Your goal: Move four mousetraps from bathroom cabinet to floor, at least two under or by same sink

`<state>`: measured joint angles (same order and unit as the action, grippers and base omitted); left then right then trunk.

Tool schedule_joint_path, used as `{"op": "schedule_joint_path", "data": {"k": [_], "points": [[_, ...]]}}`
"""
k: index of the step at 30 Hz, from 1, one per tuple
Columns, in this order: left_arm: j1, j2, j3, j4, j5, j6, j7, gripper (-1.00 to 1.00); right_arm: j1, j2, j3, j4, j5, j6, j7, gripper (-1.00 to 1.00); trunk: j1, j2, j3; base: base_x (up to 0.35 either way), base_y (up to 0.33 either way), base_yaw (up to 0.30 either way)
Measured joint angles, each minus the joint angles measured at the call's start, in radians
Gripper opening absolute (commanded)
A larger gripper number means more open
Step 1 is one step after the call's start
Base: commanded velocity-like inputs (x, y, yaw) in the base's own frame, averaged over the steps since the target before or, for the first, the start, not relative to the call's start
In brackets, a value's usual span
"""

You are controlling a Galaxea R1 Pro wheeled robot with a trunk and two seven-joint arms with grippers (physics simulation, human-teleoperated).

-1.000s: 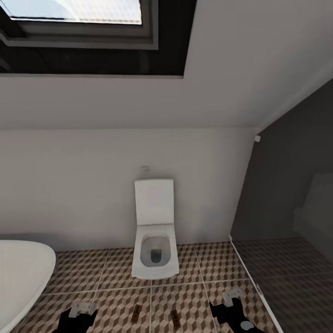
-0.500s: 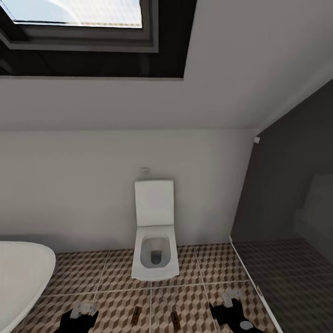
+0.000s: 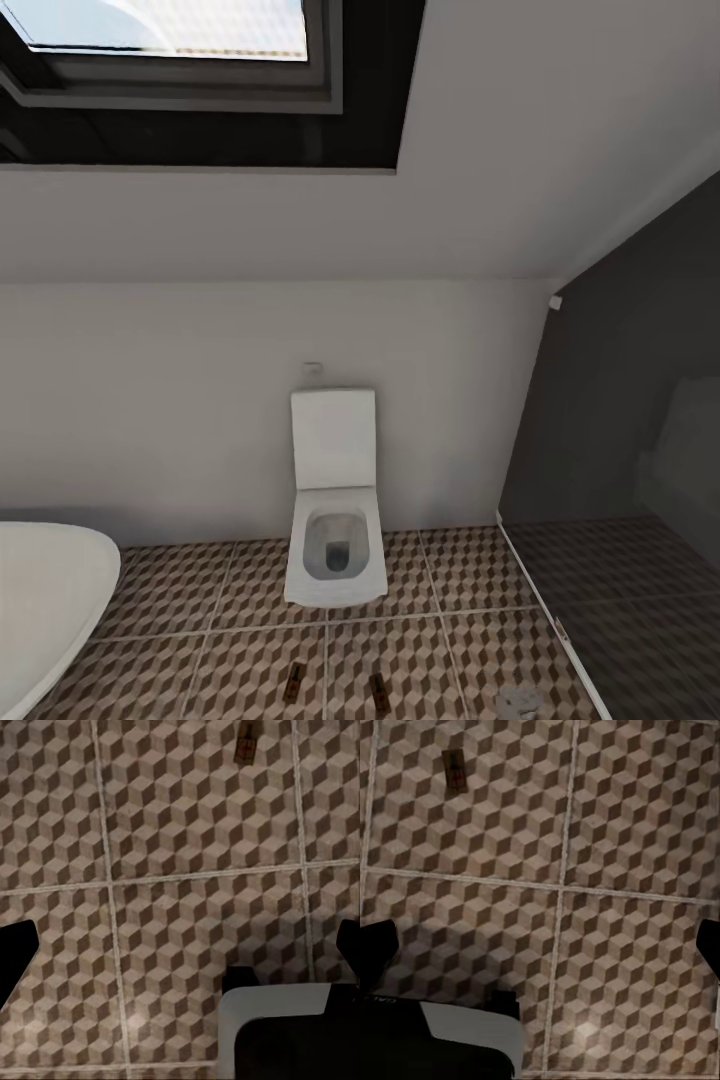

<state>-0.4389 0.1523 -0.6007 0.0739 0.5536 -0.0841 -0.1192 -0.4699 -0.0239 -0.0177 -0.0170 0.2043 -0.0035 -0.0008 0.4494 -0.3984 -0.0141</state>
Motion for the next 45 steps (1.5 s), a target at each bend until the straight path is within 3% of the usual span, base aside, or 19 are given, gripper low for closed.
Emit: {"op": "schedule_joint_path", "data": {"k": [5,7,15,19,20,25,28,30,45], "points": [[0.044,0.008,0.001,0.000,0.001,0.007,0.002,1.00,0.035,-0.009,-0.001,0.000,-0.002,0.010,0.000,1.00,0.000,0.000,0.000,0.000,0.000,0.000],[0.071,0.015,0.001,0.000,0.001,0.009,0.002,1.00,0.060,-0.044,-0.001,0.000,-0.039,0.012,0.002,1.00,0.000,0.000,0.000,0.000,0.000,0.000],[0.082,0.008,0.018,-0.001,0.019,0.008,0.041,1.00,0.071,-0.064,-0.001,-0.001,-0.153,0.013,0.003,1.00,0.000,0.000,0.000,0.000,0.000,0.000],[0.082,0.004,0.034,-0.001,0.053,0.006,0.088,1.00,0.071,-0.064,0.000,-0.001,-0.161,0.013,0.005,1.00,0.000,0.000,0.000,0.000,0.000,0.000],[0.082,0.003,0.038,0.000,0.085,0.005,0.110,1.00,0.071,-0.063,0.000,-0.001,-0.164,0.013,0.005,1.00,0.000,0.000,0.000,0.000,0.000,0.000],[0.082,0.001,0.042,0.000,0.117,0.005,0.126,1.00,0.072,-0.061,0.001,-0.001,-0.165,0.013,0.003,1.00,0.000,0.000,0.000,0.000,0.000,0.000],[0.082,-0.001,0.042,0.000,0.118,0.006,0.127,1.00,0.072,-0.060,0.001,-0.001,-0.165,0.013,0.002,1.00,0.000,0.000,0.000,0.000,0.000,0.000],[0.082,-0.018,0.042,0.000,0.118,0.008,0.126,1.00,0.072,-0.059,0.001,-0.002,-0.165,0.012,0.002,1.00,0.000,0.000,0.000,0.000,0.000,0.000],[0.082,-0.027,0.041,0.000,0.117,0.005,0.122,1.00,0.072,-0.053,0.001,-0.003,-0.165,0.008,0.003,1.00,0.000,0.000,0.000,0.000,0.000,0.000]]}}
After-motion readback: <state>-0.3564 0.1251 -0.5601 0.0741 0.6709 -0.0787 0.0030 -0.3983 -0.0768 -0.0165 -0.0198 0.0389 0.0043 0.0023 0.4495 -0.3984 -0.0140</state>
